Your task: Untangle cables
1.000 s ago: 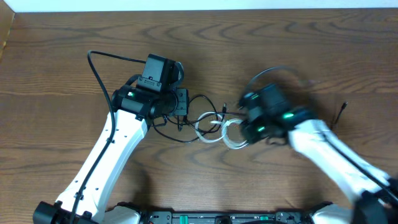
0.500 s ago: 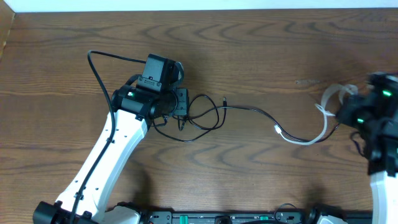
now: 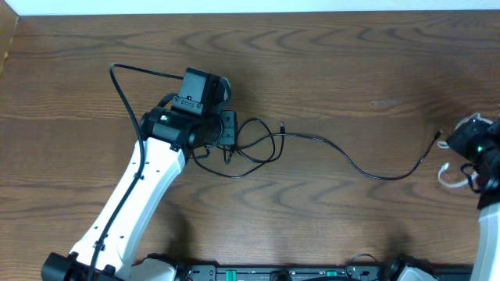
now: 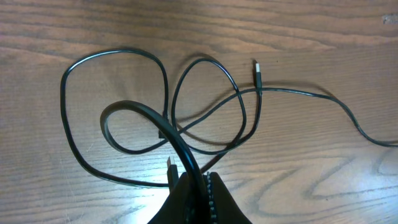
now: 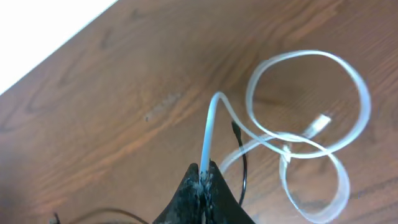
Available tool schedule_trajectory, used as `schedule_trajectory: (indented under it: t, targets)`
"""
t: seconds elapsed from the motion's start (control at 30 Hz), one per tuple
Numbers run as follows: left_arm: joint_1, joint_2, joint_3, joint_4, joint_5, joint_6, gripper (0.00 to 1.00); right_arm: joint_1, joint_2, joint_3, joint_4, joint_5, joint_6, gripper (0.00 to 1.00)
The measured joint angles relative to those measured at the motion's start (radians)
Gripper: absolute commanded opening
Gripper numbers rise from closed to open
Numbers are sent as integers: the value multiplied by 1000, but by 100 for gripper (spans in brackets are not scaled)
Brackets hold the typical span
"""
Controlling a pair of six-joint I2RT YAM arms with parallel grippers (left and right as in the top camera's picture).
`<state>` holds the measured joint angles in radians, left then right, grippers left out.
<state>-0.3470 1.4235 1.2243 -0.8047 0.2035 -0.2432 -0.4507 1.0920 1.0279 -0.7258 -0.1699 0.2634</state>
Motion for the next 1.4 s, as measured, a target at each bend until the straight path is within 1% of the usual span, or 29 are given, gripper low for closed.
schedule_trajectory:
  t: [0.1,0.27,0.37,0.5,0.77,0.8,0.83,0.87,0.9,0.93,0.97,1.03,1.23,1.33,1.4]
  targets:
    - [0,0,0,0,0,0,8,0,89,111,-76,-6,-30,1]
    - [0,0,0,0,0,0,8,-2,276,414,-291,38,-67,1]
    - [0,0,0,-1,0,0,8,-15,375,580,-372,92,-75,1]
    - [0,0,0,-1,0,0,8,-56,456,708,-372,171,-83,1]
    - [0,0,0,0,0,0,7,-183,466,727,-272,243,-95,2]
    - [0,0,0,0,0,0,7,-193,467,727,-272,247,-96,7]
    - [0,0,0,0,0,0,8,-205,467,727,-272,252,-97,19]
    - [0,0,0,0,0,0,8,-211,468,727,-271,256,-98,34]
    - [0,0,0,0,0,0,8,-214,471,728,-270,257,-104,56]
    - [0,0,0,0,0,0,8,-215,475,729,-269,256,-112,66]
    - [0,0,0,0,0,0,7,-215,482,731,-267,255,-115,73]
    - [0,0,0,0,0,0,8,-214,504,733,-268,243,-123,77]
    - [0,0,0,0,0,0,8,-213,573,734,-324,94,-137,77]
    - [0,0,0,0,0,0,8,-208,587,734,-397,-4,-155,77]
    - [0,0,0,1,12,0,7,-195,589,734,-474,-69,-175,77]
